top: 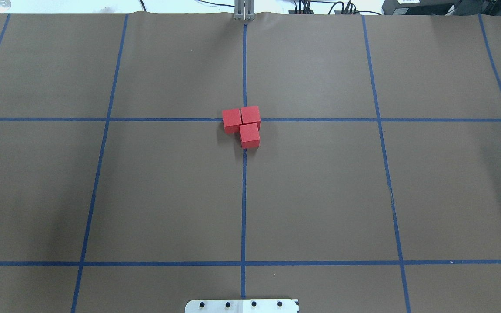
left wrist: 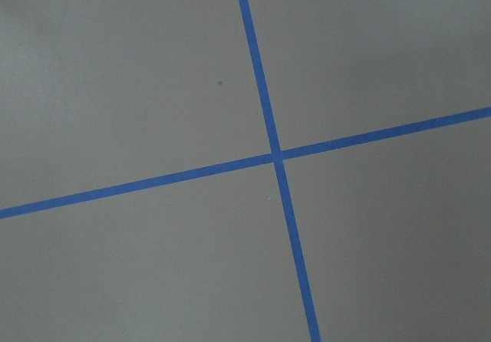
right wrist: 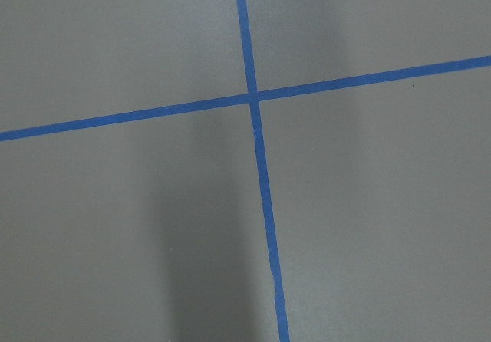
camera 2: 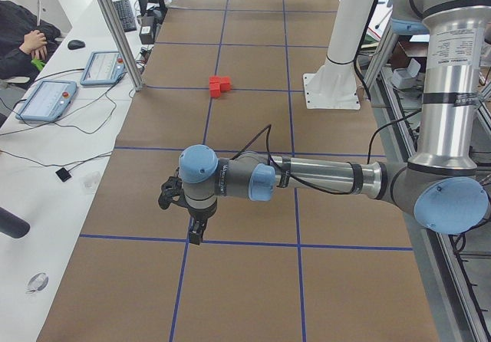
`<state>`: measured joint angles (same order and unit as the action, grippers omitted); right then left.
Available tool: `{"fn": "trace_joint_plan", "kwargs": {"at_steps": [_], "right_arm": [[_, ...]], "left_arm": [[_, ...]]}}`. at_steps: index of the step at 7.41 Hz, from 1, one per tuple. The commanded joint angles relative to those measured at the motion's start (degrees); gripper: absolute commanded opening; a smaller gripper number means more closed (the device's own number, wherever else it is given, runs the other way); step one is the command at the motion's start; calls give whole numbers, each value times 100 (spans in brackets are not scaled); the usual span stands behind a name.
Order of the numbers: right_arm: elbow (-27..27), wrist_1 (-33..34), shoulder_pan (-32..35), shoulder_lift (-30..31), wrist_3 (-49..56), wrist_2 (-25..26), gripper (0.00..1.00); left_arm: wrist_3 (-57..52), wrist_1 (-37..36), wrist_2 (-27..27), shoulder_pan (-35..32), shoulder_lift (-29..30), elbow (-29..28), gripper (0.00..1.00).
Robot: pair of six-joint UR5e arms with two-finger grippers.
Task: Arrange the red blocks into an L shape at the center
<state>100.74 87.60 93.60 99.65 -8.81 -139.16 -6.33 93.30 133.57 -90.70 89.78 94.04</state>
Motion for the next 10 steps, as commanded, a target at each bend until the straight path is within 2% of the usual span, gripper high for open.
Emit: {"fn": "trace_joint_plan", "kwargs": {"at_steps": [1, 3, 10], "right_arm": [[129, 108, 1, 20, -33, 29, 99], [655, 713, -217, -15, -51, 430, 99], [614, 838, -272, 2, -42, 372, 99]], "left_arm": [[18, 30, -15, 0, -13, 0, 100], [18, 31, -16, 0, -13, 0, 100], [9, 48, -24, 9, -4, -53, 100]]}}
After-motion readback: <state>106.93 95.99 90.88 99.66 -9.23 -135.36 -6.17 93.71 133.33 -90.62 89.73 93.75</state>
